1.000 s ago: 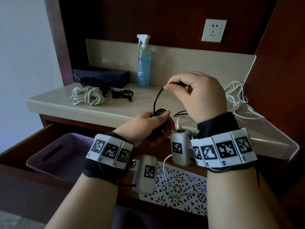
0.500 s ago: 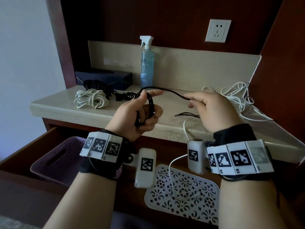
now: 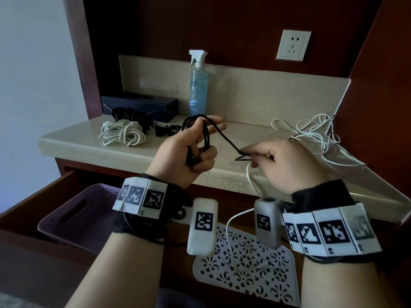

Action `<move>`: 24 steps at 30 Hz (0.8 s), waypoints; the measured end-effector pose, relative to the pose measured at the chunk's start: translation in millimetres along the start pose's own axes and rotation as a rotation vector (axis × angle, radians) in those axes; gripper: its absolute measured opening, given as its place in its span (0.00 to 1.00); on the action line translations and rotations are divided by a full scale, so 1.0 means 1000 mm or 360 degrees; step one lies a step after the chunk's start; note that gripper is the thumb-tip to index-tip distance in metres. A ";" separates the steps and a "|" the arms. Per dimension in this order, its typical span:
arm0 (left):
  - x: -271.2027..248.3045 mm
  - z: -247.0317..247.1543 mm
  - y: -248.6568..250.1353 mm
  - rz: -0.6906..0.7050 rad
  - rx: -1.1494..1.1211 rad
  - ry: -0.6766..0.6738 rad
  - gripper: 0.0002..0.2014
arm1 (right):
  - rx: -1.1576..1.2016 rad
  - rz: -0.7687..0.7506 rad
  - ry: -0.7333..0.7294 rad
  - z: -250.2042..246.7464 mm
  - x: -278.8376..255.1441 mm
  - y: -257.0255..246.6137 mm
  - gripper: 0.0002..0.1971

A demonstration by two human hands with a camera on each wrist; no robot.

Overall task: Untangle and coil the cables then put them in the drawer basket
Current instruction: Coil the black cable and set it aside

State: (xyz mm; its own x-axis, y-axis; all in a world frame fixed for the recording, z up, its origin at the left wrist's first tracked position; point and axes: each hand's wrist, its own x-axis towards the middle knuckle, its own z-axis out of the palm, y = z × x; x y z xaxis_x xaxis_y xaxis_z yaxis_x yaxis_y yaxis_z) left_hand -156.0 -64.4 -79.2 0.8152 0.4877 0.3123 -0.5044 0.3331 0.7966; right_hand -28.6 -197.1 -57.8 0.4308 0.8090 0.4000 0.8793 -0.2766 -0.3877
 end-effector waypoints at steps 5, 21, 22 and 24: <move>-0.002 0.000 0.000 -0.0007 -0.0048 0.0008 0.09 | -0.0011 0.0060 -0.0122 0.005 -0.001 0.000 0.17; 0.002 -0.004 0.001 0.0098 -0.0003 0.0382 0.28 | 0.0049 -0.0238 -0.0035 0.011 -0.006 -0.010 0.14; 0.003 -0.007 0.001 0.0125 -0.0033 0.0445 0.28 | 0.0049 -0.0240 -0.0045 0.011 -0.006 -0.010 0.14; 0.005 -0.013 0.003 0.0171 -0.0094 0.0554 0.28 | 0.0061 -0.0240 -0.0036 0.009 -0.007 -0.008 0.15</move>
State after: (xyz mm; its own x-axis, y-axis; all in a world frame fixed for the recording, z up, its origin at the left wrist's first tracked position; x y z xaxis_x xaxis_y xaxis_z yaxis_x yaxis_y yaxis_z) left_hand -157.3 -50.7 -81.7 0.6162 0.7643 0.1901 -0.6058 0.3057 0.7345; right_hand -40.2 -196.1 -64.7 0.2895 0.8514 0.4374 0.9251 -0.1316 -0.3562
